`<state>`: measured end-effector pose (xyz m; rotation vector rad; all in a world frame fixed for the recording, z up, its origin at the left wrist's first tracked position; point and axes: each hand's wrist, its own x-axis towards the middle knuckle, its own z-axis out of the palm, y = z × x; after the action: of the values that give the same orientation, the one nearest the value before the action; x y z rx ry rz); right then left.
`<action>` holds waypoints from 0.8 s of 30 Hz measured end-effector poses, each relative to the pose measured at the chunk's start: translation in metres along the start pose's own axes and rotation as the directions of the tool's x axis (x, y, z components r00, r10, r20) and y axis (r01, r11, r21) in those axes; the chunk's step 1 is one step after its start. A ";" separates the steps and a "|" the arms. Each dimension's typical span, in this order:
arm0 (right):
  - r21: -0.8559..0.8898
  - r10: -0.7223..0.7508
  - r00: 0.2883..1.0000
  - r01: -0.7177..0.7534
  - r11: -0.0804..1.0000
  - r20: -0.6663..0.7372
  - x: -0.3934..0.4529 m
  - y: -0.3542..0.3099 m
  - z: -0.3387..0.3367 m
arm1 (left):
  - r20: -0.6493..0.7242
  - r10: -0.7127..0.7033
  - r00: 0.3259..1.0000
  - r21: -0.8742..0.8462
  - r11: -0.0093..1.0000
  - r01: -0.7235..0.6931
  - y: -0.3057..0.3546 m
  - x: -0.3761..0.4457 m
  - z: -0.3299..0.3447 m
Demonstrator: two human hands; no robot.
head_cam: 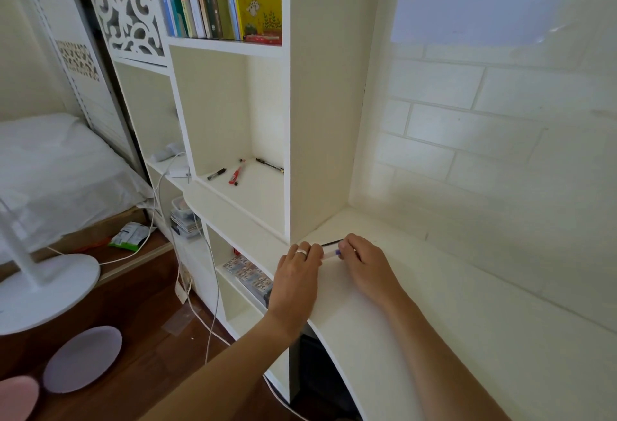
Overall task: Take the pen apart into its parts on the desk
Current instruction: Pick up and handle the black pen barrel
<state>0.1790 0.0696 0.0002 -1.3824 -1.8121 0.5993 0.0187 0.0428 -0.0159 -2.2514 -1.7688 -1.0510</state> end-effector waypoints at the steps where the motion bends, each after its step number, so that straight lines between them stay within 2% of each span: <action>1: -0.004 -0.016 1.000 0.016 1.000 0.009 0.000 0.000 0.000 | -0.007 -0.007 1.000 -0.006 1.000 0.007 0.000 -0.001 0.000; 4: -0.044 -0.038 0.999 0.039 0.998 0.028 -0.001 0.001 0.000 | -0.001 -0.006 1.000 -0.014 1.000 0.006 -0.001 0.000 -0.001; 20: -0.015 0.078 0.991 -0.077 0.997 0.107 -0.001 -0.002 -0.002 | -0.004 0.054 0.999 0.052 0.997 -0.054 0.002 0.005 -0.003; 24: -0.002 0.061 0.997 -0.061 0.998 0.050 0.000 0.002 0.000 | -0.008 0.061 0.998 0.045 0.997 -0.060 0.003 0.004 -0.002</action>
<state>0.1805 0.0704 -0.0010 -1.4396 -1.8147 0.6713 0.0210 0.0447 -0.0114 -2.2547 -1.6919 -0.9992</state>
